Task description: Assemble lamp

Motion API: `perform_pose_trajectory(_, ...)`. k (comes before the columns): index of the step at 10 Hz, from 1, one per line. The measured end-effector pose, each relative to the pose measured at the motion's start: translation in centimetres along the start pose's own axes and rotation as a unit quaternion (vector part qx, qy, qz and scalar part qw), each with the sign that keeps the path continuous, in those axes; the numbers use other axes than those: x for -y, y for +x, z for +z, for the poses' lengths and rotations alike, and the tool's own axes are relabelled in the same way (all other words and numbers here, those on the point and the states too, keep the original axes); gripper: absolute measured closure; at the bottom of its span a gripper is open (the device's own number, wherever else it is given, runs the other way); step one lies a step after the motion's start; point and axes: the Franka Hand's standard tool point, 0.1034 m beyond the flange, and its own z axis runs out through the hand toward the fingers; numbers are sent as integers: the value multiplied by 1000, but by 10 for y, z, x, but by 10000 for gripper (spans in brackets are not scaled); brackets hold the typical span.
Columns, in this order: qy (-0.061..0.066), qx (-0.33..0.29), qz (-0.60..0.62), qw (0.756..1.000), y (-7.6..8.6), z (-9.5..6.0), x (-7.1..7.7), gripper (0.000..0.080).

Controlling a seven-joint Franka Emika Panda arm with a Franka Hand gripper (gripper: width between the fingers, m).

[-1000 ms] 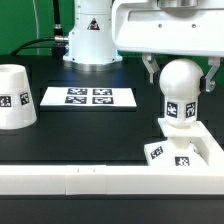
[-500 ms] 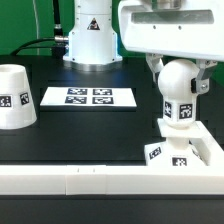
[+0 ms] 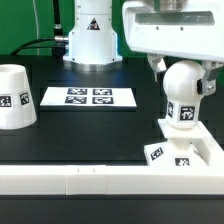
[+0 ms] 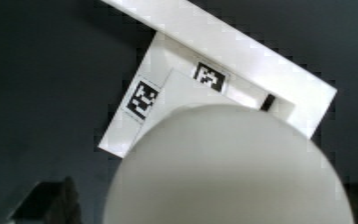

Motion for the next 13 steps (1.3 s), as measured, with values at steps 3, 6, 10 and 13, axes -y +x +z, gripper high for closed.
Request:
perform_pose_trajectory(3,-3,-4,-170,985,0,-1,1,101)
perform_pose_trajectory(6,-3,-4,-256,967,0,-1,1,101)
perform_pose_trajectory(10,-27,-20,-433,901,1,-1,1,101)
perform_pose_trajectory(13,-37,-21,-556,830,0,-1,2,101)
